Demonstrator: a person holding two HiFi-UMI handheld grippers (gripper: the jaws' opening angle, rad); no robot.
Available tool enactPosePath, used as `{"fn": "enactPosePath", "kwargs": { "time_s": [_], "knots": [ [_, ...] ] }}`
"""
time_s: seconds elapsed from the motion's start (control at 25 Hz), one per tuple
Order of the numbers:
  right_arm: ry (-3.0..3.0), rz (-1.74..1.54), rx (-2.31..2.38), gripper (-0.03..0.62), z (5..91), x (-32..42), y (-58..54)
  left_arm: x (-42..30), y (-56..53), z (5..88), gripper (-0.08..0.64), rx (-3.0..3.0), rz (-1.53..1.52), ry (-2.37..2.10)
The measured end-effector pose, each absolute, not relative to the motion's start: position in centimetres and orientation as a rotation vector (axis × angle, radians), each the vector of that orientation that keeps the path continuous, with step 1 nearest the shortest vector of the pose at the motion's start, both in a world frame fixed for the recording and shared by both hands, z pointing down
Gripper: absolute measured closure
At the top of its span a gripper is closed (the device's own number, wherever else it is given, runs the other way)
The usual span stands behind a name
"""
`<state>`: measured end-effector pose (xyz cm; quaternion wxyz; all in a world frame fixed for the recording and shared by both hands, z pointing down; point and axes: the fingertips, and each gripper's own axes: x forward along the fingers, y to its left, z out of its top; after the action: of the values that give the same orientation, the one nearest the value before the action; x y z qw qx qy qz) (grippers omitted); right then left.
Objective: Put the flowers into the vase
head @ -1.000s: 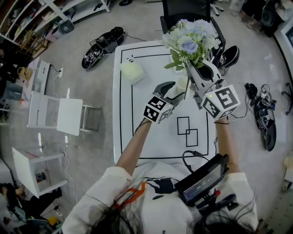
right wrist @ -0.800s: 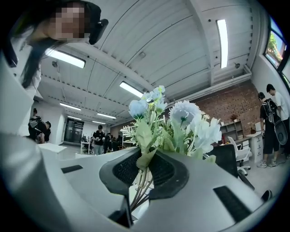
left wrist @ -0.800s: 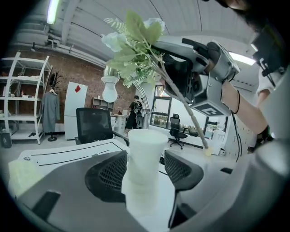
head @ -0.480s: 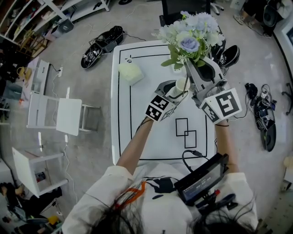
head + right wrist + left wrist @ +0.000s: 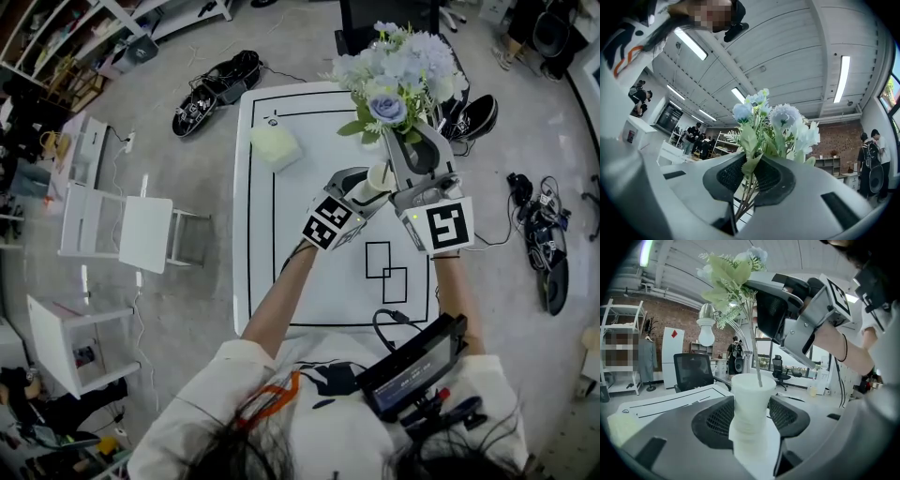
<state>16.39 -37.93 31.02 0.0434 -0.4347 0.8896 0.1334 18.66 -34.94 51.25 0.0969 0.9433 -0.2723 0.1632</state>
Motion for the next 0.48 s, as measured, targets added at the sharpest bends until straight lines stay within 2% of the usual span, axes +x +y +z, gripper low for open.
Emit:
{"fn": "enactPosePath", "kwargs": {
  "time_s": [0.28,0.48],
  "knots": [
    [2.763,0.350,-1.374,0.541,34.8,16.4,-37.1,18.5,-34.5,51.4,0.321,2.791,0.478,-0.809],
    [2.742,0.188,-1.429,0.540,37.3,17.6,-36.7,18.6,-34.6,51.5,0.319,2.780,0.471,-0.814]
  ]
}}
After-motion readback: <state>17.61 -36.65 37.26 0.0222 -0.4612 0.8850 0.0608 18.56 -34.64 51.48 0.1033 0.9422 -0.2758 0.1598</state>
